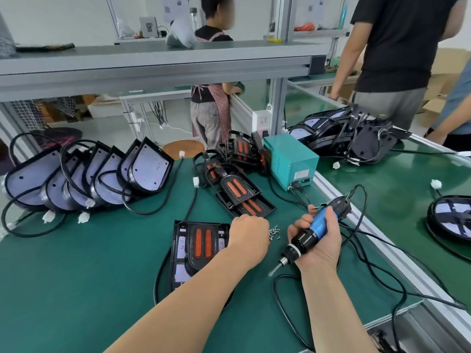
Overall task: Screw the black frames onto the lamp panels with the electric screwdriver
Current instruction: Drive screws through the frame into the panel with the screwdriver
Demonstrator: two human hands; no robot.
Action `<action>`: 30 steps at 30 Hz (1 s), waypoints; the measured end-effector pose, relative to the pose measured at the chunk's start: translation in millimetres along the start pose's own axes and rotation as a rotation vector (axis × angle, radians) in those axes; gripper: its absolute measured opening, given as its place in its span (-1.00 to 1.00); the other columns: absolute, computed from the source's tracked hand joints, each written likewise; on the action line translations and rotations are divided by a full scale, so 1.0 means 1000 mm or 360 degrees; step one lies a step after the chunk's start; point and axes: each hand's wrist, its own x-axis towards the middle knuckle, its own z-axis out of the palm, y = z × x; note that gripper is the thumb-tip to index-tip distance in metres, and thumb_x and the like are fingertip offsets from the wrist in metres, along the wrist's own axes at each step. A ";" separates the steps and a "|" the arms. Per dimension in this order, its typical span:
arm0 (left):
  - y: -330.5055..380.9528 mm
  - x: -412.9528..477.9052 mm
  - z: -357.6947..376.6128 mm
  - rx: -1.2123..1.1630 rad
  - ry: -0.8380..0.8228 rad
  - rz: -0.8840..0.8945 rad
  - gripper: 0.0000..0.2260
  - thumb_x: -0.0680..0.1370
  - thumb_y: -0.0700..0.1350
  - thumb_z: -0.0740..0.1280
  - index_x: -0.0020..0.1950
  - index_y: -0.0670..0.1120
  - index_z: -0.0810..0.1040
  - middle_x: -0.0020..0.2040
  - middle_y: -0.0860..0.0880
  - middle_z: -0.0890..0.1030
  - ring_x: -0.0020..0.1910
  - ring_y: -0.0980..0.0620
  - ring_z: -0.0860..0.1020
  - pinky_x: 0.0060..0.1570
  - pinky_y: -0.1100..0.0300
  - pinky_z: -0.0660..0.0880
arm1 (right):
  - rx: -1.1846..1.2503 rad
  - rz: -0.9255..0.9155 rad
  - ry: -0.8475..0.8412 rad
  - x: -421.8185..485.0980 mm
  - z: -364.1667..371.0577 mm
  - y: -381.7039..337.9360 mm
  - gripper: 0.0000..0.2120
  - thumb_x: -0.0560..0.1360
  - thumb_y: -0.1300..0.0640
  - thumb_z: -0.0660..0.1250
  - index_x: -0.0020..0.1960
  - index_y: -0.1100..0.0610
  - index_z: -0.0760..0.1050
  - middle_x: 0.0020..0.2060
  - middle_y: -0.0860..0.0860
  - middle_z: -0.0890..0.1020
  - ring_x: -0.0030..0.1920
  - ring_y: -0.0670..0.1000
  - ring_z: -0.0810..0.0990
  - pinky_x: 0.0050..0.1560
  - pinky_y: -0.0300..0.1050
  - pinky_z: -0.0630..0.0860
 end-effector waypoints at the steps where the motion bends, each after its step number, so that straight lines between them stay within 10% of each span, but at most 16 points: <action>1: 0.000 0.000 0.000 0.0041 0.0008 0.0032 -0.91 0.58 -0.07 0.37 0.03 -0.08 0.55 0.04 -0.09 0.63 0.09 -0.12 0.53 -0.01 0.07 0.38 | -0.0003 -0.0002 0.0001 0.000 0.000 0.000 -0.72 0.55 -0.15 0.34 0.00 0.07 0.51 -0.34 -0.08 0.49 -0.42 -0.11 0.47 -0.31 -0.22 0.39; 12: -0.001 -0.006 -0.007 0.0195 0.0065 0.0481 -0.87 0.59 -0.27 0.21 0.09 -0.13 0.48 0.10 -0.13 0.54 0.10 -0.13 0.49 0.08 0.06 0.41 | -0.0048 -0.0030 -0.0010 0.000 -0.002 0.001 -0.72 0.54 -0.15 0.36 -0.01 0.08 0.52 -0.34 -0.07 0.51 -0.42 -0.10 0.48 -0.28 -0.20 0.40; 23: -0.056 -0.070 -0.033 -0.1953 0.0199 -0.0203 -0.85 0.48 -0.30 0.45 -0.17 -0.04 0.61 -0.27 0.03 0.65 -0.28 0.12 0.61 -0.21 0.37 0.49 | 0.0027 -0.0094 0.0117 -0.015 0.026 0.004 -0.78 0.55 -0.08 0.38 -0.08 0.06 0.47 -0.35 -0.08 0.50 -0.43 -0.11 0.49 -0.40 -0.26 0.43; 30: -0.070 -0.099 -0.021 -0.2549 0.0192 -0.0489 -0.90 0.46 -0.30 0.49 -0.13 -0.12 0.65 -0.25 -0.09 0.67 -0.30 0.06 0.54 -0.28 0.26 0.44 | -0.0082 -0.0350 0.0131 -0.039 0.084 0.011 -0.77 0.50 -0.08 0.48 -0.03 0.01 0.49 -0.35 -0.07 0.56 -0.39 -0.10 0.53 -0.39 -0.27 0.47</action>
